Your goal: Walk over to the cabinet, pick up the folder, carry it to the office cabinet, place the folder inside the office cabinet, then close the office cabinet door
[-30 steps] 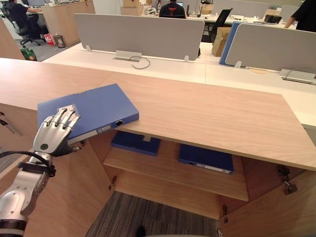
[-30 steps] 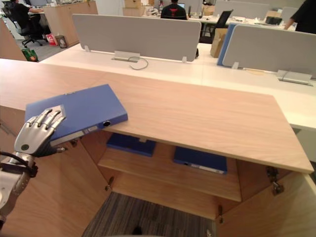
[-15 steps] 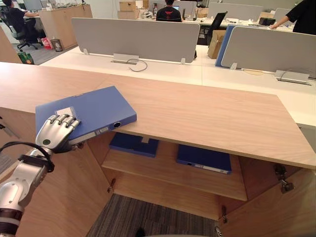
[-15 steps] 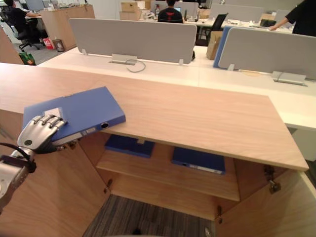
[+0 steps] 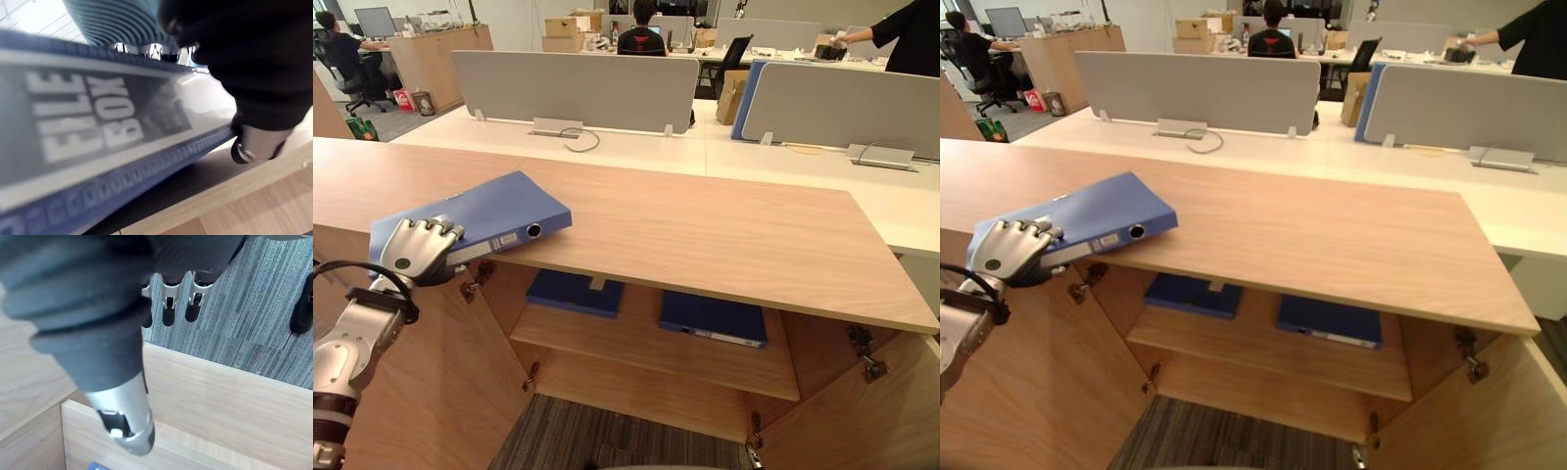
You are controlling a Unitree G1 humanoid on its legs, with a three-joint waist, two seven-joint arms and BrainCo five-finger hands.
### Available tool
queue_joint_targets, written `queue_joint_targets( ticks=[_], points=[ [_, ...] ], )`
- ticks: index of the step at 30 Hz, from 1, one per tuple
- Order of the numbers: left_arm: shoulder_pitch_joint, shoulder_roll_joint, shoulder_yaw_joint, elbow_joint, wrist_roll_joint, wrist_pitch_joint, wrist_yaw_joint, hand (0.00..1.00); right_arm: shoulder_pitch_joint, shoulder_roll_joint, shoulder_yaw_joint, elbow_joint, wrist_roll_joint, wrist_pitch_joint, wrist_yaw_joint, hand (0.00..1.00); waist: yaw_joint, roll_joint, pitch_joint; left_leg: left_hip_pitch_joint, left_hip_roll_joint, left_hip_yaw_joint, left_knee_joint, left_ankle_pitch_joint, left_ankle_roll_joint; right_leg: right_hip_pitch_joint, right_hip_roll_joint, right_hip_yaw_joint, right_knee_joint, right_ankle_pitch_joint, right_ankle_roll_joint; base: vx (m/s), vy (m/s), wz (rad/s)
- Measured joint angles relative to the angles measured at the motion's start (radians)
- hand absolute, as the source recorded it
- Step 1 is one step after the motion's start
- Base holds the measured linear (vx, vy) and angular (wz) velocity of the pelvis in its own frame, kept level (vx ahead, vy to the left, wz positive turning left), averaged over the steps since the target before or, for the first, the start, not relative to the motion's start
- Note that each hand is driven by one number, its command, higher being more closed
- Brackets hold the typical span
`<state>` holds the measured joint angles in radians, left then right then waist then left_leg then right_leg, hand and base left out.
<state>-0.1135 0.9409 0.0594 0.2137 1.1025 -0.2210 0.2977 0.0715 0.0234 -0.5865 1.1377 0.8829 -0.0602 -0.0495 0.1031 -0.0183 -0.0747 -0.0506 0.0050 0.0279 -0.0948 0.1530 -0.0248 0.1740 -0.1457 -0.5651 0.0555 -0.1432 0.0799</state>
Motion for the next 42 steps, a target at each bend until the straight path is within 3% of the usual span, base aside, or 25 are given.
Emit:
queue_joint_targets(
  ticks=[6,8,11,13,16,19,20,23,31,37,40,42],
  points=[
    [-0.028,-0.043,0.05,0.028,-0.002,0.039,0.002,1.0,-0.03,0.001,-0.001,0.0,0.0,0.0,0.001,0.0,-0.005,-0.005,0.043,0.018,-0.011,-0.004,0.0,-0.003,-0.001,0.024,-0.006,-0.002,-0.015,0.0,0.007,0.05,-0.019,0.01],
    [-0.021,-0.093,0.106,-0.009,-0.004,0.052,0.01,1.0,-0.033,0.001,-0.002,0.003,0.0,-0.001,0.004,0.0,-0.005,-0.005,0.044,0.01,-0.012,-0.002,0.0,-0.004,-0.001,0.022,-0.006,-0.001,-0.014,0.0,0.007,0.02,-0.005,0.03],
    [0.024,-0.278,0.208,-0.19,-0.044,0.117,0.052,1.0,-0.036,0.013,-0.054,0.013,0.0,-0.003,0.003,0.0,-0.003,-0.01,0.048,-0.003,-0.015,-0.008,0.001,-0.003,-0.002,0.013,-0.007,0.0,-0.012,0.0,0.007,0.03,-0.002,0.09],
    [0.092,-0.457,0.234,-0.4,-0.082,0.153,0.102,1.0,-0.041,0.021,-0.149,0.055,0.0,-0.007,0.002,0.0,0.0,-0.017,0.05,-0.007,-0.018,-0.014,0.001,-0.003,-0.002,0.006,-0.011,0.005,-0.003,0.0,0.006,0.01,0.009,0.08],
    [0.139,-0.629,0.232,-0.615,-0.199,0.138,0.167,1.0,-0.044,0.025,-0.258,0.105,0.0,-0.011,-0.001,0.0,0.011,-0.023,0.051,-0.02,-0.016,-0.015,0.002,0.003,-0.001,-0.012,-0.011,0.015,0.007,-0.001,0.005,0.0,0.004,0.02],
    [0.142,-0.711,0.218,-0.728,-0.322,0.123,0.193,1.0,-0.058,0.03,-0.286,0.119,0.0,-0.013,-0.002,0.0,0.0,-0.022,0.054,-0.015,-0.019,-0.02,0.001,0.011,0.003,-0.016,-0.012,0.018,0.019,0.0,0.005,-0.06,0.011,-0.03],
    [0.146,-0.755,0.198,-0.788,-0.401,0.095,0.198,1.0,-0.068,0.035,-0.285,0.117,0.0,-0.013,-0.001,0.0,-0.009,-0.022,0.061,-0.013,-0.018,-0.021,0.001,0.017,0.005,-0.017,-0.013,0.019,0.025,0.0,0.005,-0.11,0.012,-0.01],
    [0.175,-0.808,0.173,-0.864,-0.52,0.022,0.192,1.0,-0.081,0.04,-0.268,0.109,0.0,-0.017,-0.001,0.0,-0.034,-0.019,0.068,-0.011,-0.015,-0.016,0.001,0.021,0.008,-0.019,-0.014,0.022,0.034,0.0,0.006,-0.09,0.014,-0.02],
    [0.196,-0.919,0.22,-0.978,-0.793,-0.022,0.165,1.0,-0.079,0.065,-0.201,0.045,0.0,-0.018,0.001,0.0,-0.041,-0.014,0.072,-0.006,-0.005,0.001,0.001,0.024,0.011,-0.02,-0.013,0.03,0.027,0.009,0.008,-0.05,0.006,-0.04],
    [0.199,-0.973,0.221,-0.978,-0.833,-0.022,0.142,1.0,-0.083,0.075,-0.197,0.028,0.0,-0.017,0.004,0.0,-0.042,-0.014,0.072,-0.006,0.001,0.016,0.001,0.028,0.014,-0.026,-0.008,0.047,0.023,0.015,0.01,0.01,-0.015,-0.09],
    [0.225,-0.989,0.203,-0.976,-0.959,-0.024,0.08,1.0,-0.083,0.078,-0.196,0.012,0.0,-0.013,0.004,0.0,-0.047,-0.014,0.072,-0.006,0.002,0.018,0.001,0.028,0.014,-0.027,-0.008,0.049,0.025,0.016,0.012,0.01,-0.008,-0.01],
    [0.263,-0.988,0.163,-0.965,-1.152,-0.032,-0.023,1.0,-0.083,0.078,-0.192,0.008,0.0,-0.01,0.007,0.0,-0.05,-0.012,0.073,-0.005,0.002,0.023,0.001,0.028,0.014,-0.028,-0.009,0.053,0.026,0.016,0.012,0.01,-0.011,-0.06]
  ],
)
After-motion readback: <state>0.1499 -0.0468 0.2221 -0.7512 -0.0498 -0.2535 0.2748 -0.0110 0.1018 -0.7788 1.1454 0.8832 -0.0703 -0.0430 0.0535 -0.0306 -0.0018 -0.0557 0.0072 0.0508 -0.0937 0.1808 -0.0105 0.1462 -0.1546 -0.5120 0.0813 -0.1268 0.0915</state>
